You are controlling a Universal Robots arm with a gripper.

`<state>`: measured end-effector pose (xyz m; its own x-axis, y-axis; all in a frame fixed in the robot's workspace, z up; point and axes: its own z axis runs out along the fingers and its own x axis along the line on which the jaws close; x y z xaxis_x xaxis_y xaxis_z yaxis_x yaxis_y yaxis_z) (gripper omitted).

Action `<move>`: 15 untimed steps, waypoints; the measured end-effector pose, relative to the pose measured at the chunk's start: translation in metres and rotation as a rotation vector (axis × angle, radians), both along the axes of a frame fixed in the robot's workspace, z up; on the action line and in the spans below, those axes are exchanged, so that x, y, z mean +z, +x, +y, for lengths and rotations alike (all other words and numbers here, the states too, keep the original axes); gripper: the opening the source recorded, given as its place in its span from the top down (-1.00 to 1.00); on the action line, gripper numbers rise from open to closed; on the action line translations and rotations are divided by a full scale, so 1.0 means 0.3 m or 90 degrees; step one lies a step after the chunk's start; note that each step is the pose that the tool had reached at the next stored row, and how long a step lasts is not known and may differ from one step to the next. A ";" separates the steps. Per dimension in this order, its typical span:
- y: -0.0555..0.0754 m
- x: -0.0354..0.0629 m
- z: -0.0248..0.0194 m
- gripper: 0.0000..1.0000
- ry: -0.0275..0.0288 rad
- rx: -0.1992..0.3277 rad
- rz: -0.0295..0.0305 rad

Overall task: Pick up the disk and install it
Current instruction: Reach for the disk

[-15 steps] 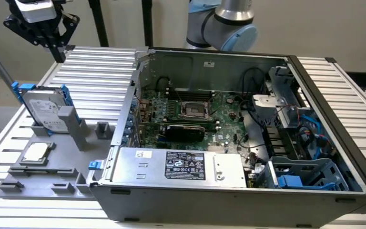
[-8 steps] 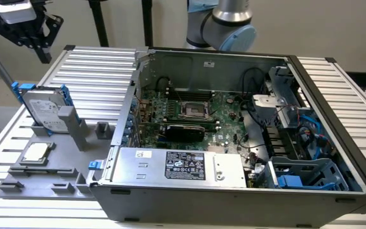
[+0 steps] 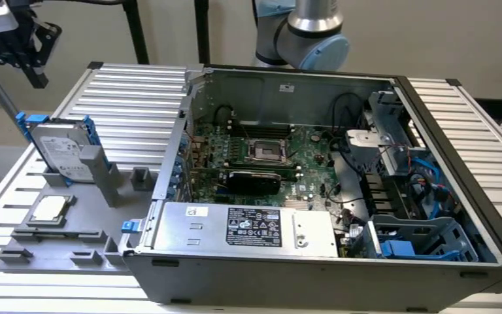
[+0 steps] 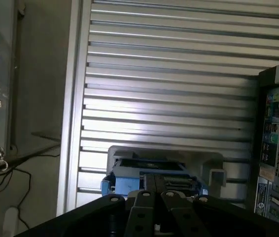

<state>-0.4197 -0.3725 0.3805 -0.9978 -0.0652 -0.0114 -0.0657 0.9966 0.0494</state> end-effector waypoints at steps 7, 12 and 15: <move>-0.039 -0.004 -0.005 0.79 -0.0104 0.002 0.0045; -0.039 -0.008 -0.023 0.79 -0.0194 0.002 0.0151; -0.039 -0.010 -0.025 0.79 -0.0218 0.002 0.0199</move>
